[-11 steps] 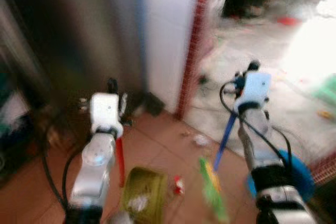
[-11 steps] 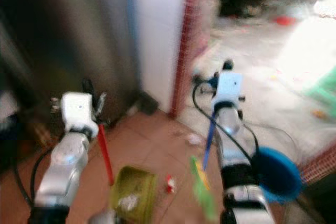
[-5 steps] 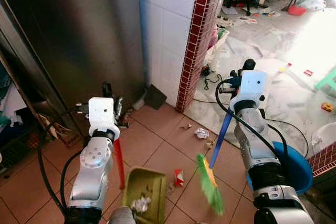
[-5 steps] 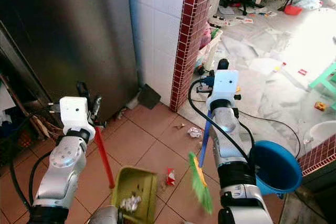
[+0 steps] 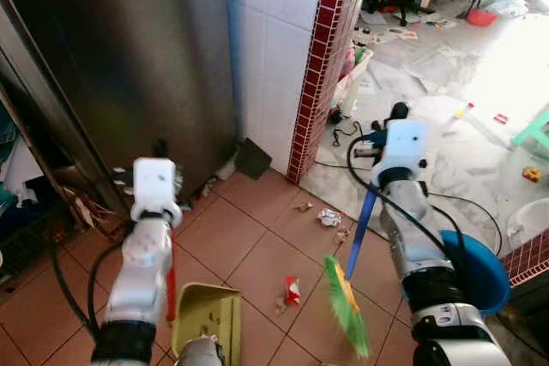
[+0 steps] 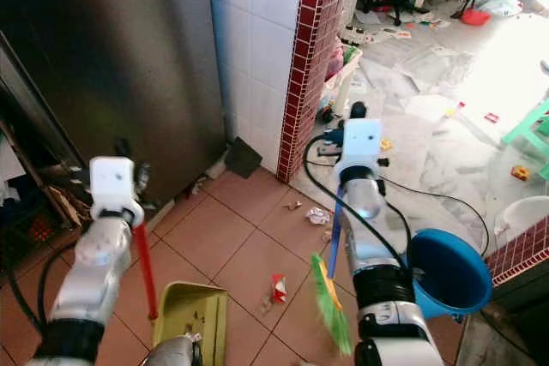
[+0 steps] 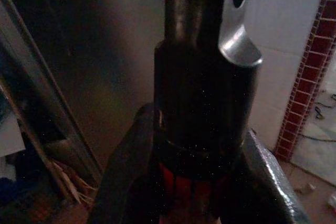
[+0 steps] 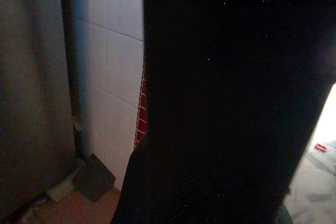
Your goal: Sweep floor
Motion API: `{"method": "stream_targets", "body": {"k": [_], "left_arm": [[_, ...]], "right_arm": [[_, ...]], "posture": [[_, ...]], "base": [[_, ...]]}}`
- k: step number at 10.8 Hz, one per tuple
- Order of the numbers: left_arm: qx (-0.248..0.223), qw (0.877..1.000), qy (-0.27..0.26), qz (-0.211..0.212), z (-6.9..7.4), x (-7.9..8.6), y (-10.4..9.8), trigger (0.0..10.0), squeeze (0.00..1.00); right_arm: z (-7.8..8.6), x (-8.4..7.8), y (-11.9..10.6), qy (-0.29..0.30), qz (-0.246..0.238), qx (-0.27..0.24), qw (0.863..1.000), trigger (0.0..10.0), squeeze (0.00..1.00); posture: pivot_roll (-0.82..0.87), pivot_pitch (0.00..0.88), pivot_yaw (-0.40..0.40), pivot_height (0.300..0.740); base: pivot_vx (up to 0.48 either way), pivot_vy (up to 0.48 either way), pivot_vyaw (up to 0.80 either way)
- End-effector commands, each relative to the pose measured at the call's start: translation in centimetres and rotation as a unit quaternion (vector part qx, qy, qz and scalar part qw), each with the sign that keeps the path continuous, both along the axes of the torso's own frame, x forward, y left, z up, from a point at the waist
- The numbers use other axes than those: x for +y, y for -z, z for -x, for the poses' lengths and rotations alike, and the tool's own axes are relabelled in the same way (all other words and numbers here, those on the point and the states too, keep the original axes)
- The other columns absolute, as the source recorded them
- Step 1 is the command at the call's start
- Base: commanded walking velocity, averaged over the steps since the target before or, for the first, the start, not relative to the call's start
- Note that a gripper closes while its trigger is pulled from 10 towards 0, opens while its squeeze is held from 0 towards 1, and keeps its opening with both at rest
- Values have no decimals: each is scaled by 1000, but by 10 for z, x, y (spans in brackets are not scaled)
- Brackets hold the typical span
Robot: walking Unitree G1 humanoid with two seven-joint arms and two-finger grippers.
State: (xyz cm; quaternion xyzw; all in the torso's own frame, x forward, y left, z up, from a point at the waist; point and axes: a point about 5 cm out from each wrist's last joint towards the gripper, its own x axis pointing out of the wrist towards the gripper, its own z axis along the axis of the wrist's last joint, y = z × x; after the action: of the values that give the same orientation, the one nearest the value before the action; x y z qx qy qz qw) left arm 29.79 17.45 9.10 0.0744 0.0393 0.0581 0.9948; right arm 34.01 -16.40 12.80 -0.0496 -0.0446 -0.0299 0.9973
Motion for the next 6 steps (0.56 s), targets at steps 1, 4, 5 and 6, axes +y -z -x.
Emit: {"method": "stream_targets", "body": {"k": [1,4,5,6], "left_arm": [[-45,999,11,-15,-13,-10,-14,10000,0],[-71,997,41,-13,-34,-43,-9,10000,0],[-55,997,52,-9,-38,-55,-3,10000,0],[-16,996,83,-21,-35,-75,14,10000,0]], "right_arm": [[-5,2,-4,6,-6,1,1000,10000,0],[-9,11,-7,13,-37,5,999,10000,0],[-8,12,-9,12,-36,2,999,10000,0],[-7,9,-9,15,-31,1,999,10000,0]], "posture": [[-43,18,-38,740],[-102,30,-30,740],[-116,34,-29,740],[-145,40,-23,740]], "base": [[0,0,0],[0,0,0],[0,0,0],[0,0,0]]}}
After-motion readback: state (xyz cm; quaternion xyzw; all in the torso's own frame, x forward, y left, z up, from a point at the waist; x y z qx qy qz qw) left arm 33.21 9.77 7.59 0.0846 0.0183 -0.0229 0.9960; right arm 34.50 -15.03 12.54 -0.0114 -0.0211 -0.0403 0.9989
